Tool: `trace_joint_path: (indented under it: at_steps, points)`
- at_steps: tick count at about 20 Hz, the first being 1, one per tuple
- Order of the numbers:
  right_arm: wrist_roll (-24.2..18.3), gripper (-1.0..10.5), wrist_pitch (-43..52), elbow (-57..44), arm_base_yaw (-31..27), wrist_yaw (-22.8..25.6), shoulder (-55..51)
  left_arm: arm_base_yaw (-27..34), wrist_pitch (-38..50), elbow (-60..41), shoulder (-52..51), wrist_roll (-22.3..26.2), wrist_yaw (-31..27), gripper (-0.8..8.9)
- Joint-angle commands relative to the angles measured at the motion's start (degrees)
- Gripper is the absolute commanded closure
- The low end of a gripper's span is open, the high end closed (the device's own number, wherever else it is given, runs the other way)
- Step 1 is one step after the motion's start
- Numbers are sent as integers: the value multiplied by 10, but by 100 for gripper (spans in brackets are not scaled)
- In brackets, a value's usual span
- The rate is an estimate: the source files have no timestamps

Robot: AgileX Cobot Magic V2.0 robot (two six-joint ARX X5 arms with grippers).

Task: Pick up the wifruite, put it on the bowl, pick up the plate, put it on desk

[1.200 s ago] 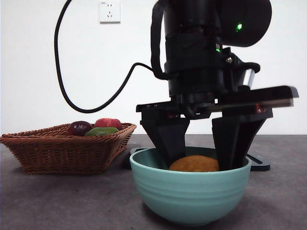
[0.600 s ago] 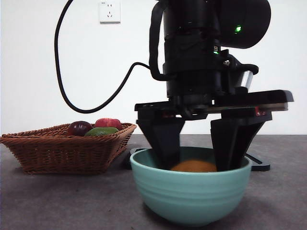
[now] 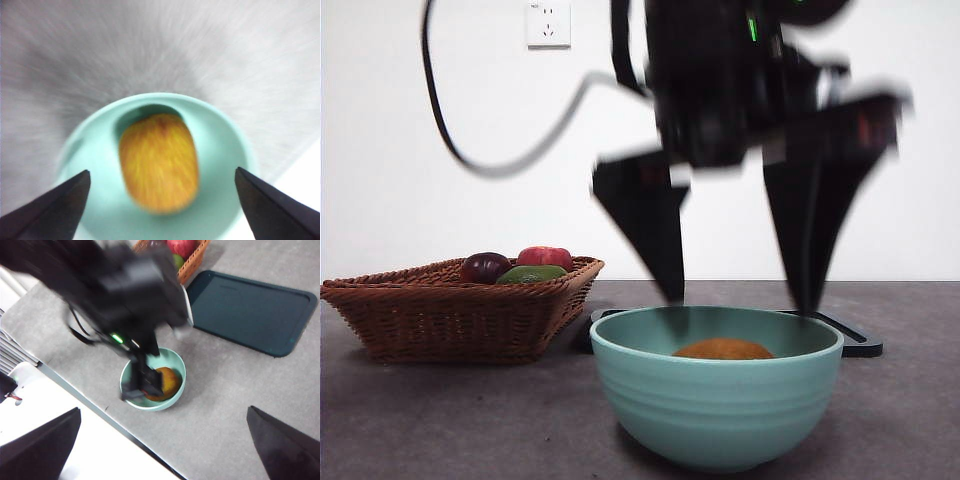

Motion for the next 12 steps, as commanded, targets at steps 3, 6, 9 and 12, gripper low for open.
trace_joint_path:
  at_steps: [3,6,9,12]
  points:
    - [-5,296,12,10,3,0,1,-6,-22,19,-104,13,-16,263]
    - [-5,295,13,10,3,0,1,-6,-37,19,-185,15,-16,187]
    - [-5,296,14,10,3,0,1,-6,-70,19,-257,24,-16,189]
    - [-5,295,14,10,3,2,1,-5,-103,18,-324,27,-16,189]
